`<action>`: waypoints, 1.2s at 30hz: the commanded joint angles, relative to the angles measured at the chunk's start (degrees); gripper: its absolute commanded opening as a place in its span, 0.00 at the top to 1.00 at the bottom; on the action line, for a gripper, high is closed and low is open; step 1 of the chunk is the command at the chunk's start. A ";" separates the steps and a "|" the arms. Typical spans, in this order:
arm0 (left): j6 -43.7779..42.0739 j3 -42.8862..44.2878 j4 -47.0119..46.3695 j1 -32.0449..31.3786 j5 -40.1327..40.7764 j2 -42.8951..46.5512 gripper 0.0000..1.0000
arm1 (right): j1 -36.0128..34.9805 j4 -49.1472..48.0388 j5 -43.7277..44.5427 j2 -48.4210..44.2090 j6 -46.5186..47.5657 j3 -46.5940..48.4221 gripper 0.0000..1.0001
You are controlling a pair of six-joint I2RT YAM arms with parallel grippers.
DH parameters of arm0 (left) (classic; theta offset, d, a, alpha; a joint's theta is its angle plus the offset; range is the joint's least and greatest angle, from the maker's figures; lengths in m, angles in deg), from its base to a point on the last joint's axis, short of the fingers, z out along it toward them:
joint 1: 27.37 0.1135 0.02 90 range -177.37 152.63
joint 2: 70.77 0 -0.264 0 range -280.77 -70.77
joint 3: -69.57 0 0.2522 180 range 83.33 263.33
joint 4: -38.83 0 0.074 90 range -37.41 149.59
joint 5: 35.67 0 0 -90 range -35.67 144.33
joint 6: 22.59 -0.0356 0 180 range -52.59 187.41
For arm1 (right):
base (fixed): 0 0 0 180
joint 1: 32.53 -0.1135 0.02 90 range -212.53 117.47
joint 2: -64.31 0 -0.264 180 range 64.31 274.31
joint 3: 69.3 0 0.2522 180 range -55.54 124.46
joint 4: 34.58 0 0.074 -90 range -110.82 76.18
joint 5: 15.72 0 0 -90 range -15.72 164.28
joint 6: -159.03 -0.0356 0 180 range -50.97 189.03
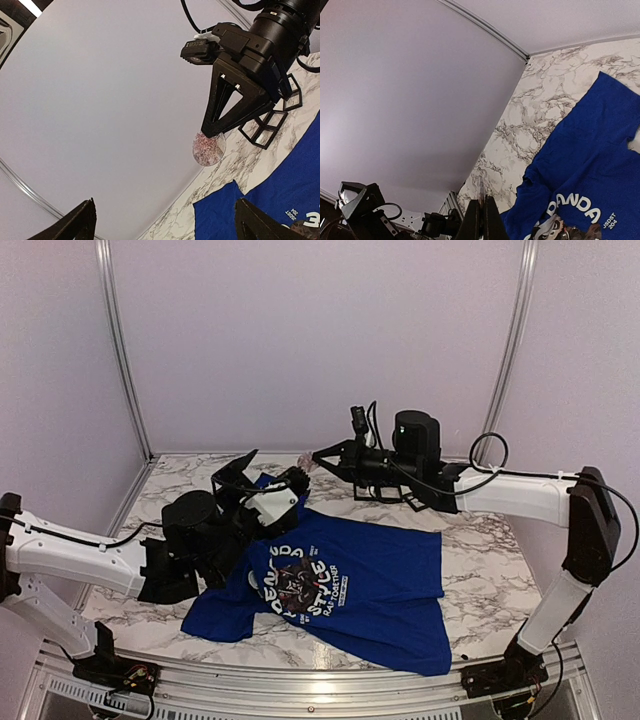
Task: Remove the brooch from the garment
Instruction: Place the brooch in the brooch box.
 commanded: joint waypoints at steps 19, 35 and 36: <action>51.13 5.37 39.35 17.14 -31.59 14.80 0.01 | 12.45 -0.53 6.57 1.32 5.18 -6.74 1.00; 61.43 7.11 40.32 26.36 -45.45 13.70 0.01 | 21.51 -4.99 3.82 15.04 8.56 -2.26 1.00; 61.81 7.03 40.26 26.32 -45.35 13.77 0.01 | 21.73 -4.85 3.93 16.15 8.91 -1.28 1.00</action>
